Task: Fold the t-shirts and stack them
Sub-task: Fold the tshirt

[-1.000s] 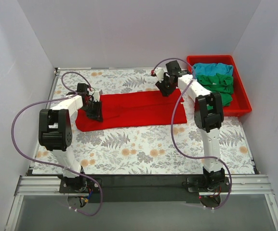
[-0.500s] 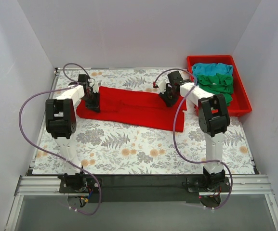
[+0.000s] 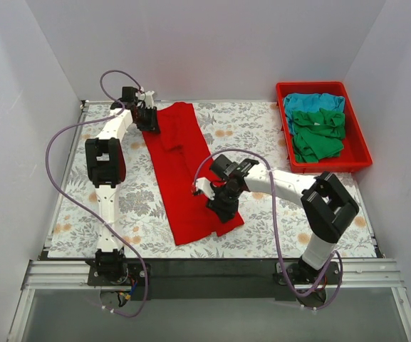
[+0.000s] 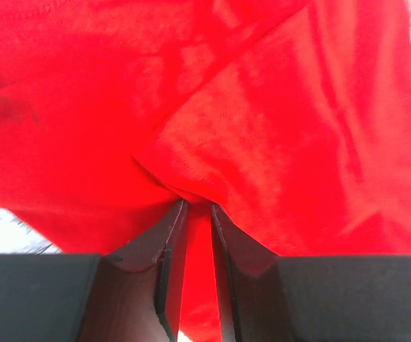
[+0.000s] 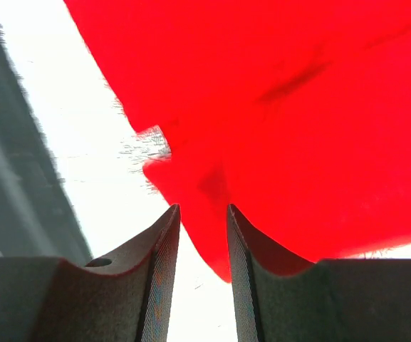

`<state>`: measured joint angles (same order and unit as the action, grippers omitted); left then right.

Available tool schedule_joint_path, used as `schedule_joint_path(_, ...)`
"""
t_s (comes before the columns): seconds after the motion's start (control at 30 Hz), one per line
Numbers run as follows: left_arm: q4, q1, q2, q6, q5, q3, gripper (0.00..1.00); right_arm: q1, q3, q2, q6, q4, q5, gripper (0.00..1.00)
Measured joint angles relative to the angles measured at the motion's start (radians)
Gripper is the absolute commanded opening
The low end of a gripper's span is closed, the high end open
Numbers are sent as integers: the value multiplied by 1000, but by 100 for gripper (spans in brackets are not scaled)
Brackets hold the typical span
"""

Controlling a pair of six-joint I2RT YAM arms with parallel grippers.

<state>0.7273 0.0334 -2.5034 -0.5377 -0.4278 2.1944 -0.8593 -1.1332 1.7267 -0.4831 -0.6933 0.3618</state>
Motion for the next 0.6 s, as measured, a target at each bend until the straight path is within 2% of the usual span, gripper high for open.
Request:
schedule_joint_path(0.1, -38, 3, 32, -30, -39, -38, 21, 38, -50, -11, 19, -25, 30, 40)
schedule_joint_path(0.27, -103, 10, 180, -73, -82, -224, 23, 134, -105, -4, 20, -6, 25, 37)
schedule_joint_path(0.43, -138, 23, 257, -92, -98, -274, 21, 130, -105, 91, 25, 32, 18, 32)
schedule_joint_path(0.6, -151, 56, 246, -103, -89, -312, 20, 127, -93, 148, 56, 77, 37, 29)
